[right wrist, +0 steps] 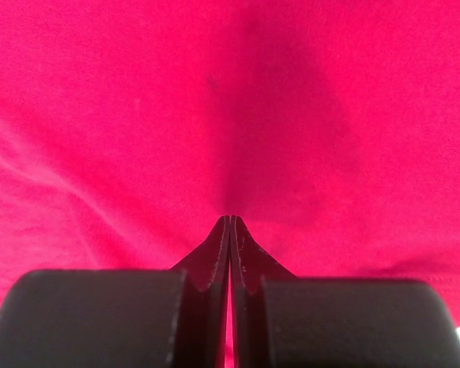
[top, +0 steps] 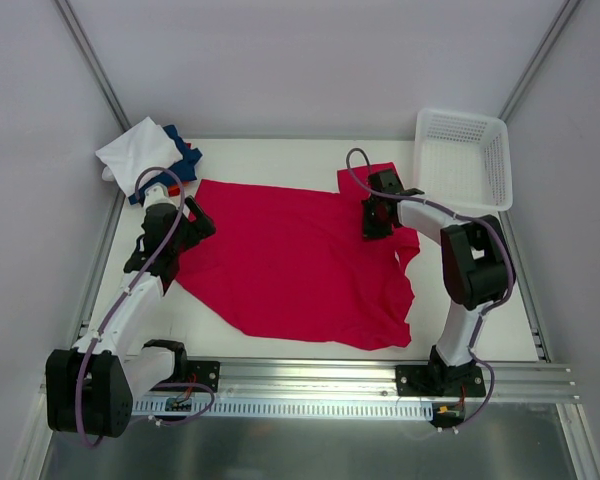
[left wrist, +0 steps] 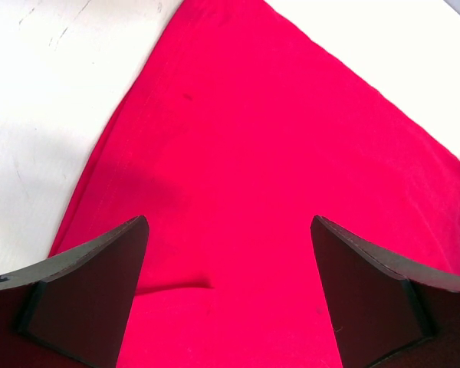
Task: Fold and stack the t-shirts
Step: Flatten the tshirt out
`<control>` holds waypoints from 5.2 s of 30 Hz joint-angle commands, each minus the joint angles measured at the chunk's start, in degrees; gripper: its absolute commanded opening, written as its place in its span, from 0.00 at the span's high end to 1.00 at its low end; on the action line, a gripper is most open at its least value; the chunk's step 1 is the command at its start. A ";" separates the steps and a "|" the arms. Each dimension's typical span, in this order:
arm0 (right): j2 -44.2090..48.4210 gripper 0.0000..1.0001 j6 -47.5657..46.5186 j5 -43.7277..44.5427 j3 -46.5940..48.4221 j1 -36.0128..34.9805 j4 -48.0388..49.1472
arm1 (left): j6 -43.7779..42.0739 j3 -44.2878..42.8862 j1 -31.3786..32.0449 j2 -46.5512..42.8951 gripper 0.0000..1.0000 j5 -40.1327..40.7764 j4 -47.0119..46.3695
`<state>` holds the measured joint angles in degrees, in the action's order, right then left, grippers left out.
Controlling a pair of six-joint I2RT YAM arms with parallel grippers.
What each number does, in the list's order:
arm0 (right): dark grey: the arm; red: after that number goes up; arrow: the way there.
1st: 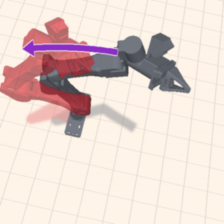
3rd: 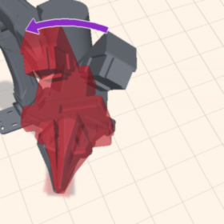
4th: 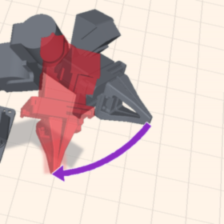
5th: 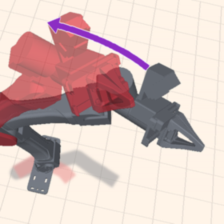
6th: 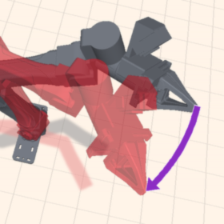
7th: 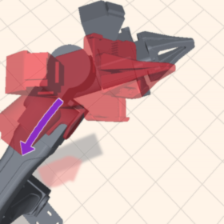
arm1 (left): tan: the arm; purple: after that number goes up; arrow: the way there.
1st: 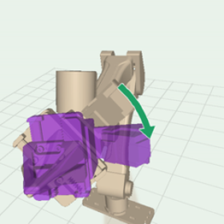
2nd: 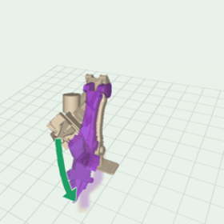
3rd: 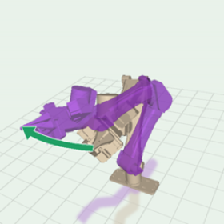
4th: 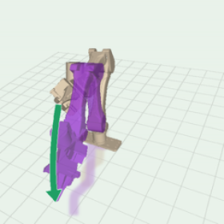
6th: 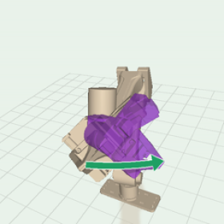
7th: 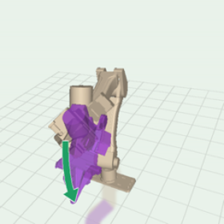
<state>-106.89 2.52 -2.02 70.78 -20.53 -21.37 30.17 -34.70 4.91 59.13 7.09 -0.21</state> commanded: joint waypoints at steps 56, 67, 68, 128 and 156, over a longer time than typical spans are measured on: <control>-32.15 1.00 0.11 -4.65 51.12 4.71 -15.29 | -2.40 -4.24 0.37 -1.13 0.07 -1.03 -0.32; -16.26 0.85 -0.50 -5.54 40.85 4.80 -13.62 | 2.16 1.91 0.54 -6.48 0.09 -9.55 -0.14; -14.50 0.85 -0.59 -5.28 38.49 4.72 -13.70 | 2.52 3.39 0.63 -7.01 0.09 -9.90 -0.14; 42.29 0.82 1.43 -0.61 -9.70 1.90 -11.51 | 1.20 6.04 13.29 7.31 0.50 -3.84 -3.75; 45.45 0.80 1.34 -0.18 -9.61 2.25 -12.21 | 1.38 5.08 13.46 15.04 0.61 -2.61 -2.43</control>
<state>-63.75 3.60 -2.79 61.04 -18.26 -33.32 32.14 -27.83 17.69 73.32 3.60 -3.53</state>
